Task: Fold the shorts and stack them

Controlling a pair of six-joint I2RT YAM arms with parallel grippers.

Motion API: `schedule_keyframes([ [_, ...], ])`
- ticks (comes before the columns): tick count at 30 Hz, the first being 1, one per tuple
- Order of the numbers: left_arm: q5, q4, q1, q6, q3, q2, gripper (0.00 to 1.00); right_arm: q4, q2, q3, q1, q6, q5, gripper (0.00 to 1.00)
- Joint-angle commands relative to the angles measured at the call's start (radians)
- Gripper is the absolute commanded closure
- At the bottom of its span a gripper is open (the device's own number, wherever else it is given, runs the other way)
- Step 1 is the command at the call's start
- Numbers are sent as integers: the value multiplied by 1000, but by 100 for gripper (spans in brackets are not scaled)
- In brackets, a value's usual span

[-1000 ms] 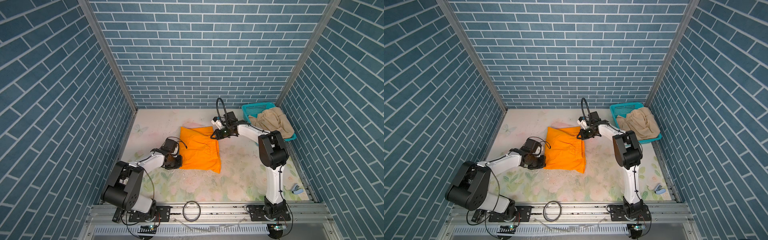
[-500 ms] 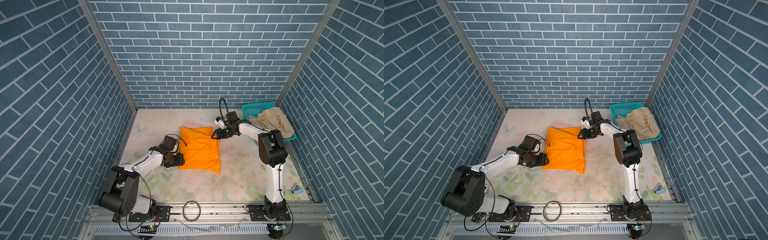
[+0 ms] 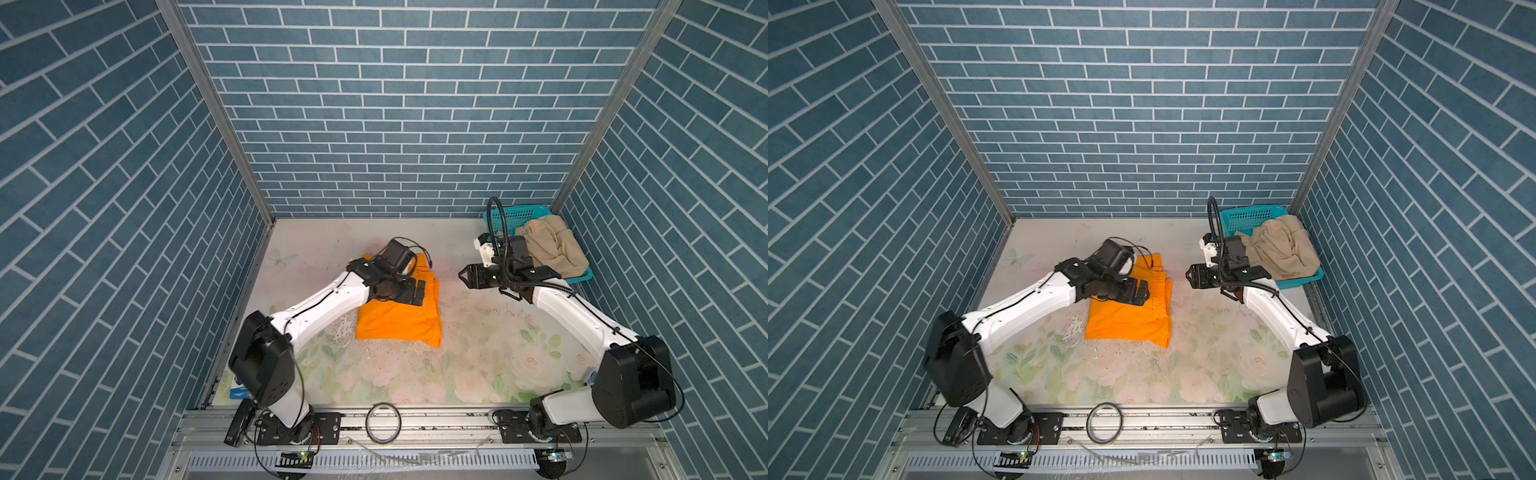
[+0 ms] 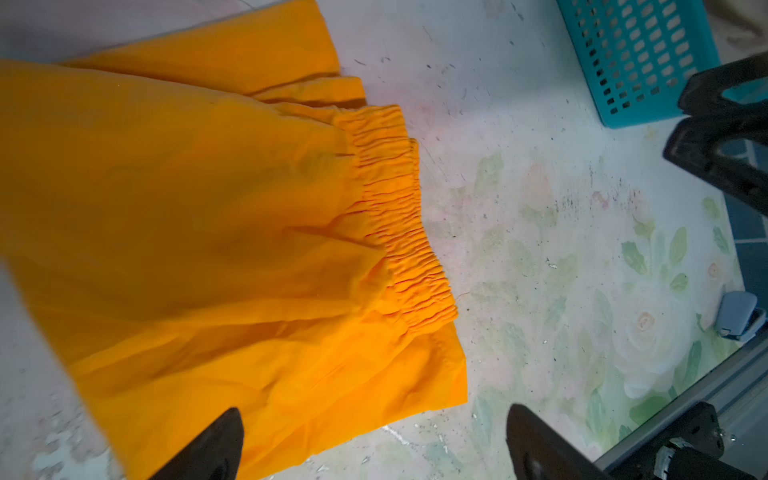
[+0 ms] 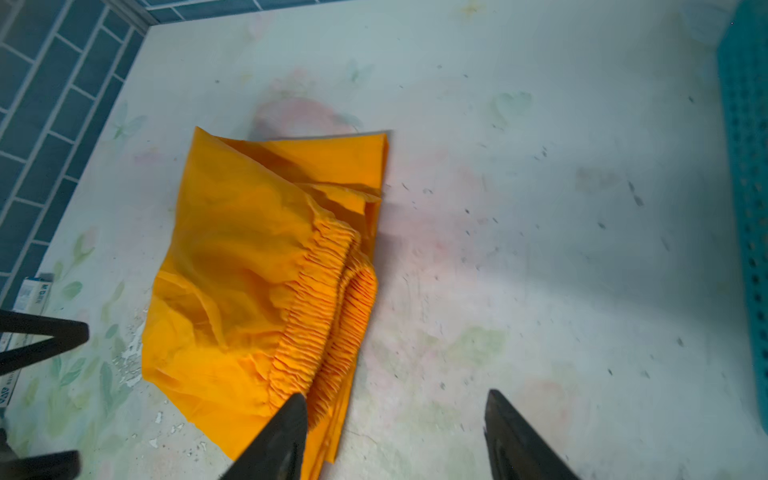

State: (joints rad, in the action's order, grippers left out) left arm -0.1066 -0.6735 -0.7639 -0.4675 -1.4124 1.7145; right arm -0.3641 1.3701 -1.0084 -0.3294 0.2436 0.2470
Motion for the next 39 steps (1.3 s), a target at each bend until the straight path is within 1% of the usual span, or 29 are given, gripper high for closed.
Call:
schedule_keyframes([
  [1,78,-100,-84,-34,-97,165,0,-6,-101,70,33,69,-78,31],
  [3,95,-116,-115,-37,-145,247,0,-2,-161,113,52,86,-73,31],
  [6,82,-100,-126,-56,-146,303,0,0,-222,149,59,101,-73,31],
  [10,92,-58,-132,-74,-90,316,0,10,-243,178,59,114,-56,31],
  [16,174,-40,-128,-68,-16,329,0,38,-230,202,60,127,-32,31],
  [19,191,-19,-111,-64,35,316,2,40,-219,201,59,128,-25,31],
  [22,191,18,-63,-60,104,290,3,48,-205,199,59,129,-18,31],
  [25,198,58,5,-38,188,248,4,51,-182,187,59,131,-12,31],
  [30,245,79,165,33,294,169,4,70,-142,170,59,140,0,31],
  [33,243,96,266,84,317,152,4,79,-110,148,59,143,11,31],
  [36,311,62,349,137,290,161,3,92,-86,130,60,153,27,31],
  [39,320,16,406,167,254,154,1,90,-77,112,59,154,33,31],
])
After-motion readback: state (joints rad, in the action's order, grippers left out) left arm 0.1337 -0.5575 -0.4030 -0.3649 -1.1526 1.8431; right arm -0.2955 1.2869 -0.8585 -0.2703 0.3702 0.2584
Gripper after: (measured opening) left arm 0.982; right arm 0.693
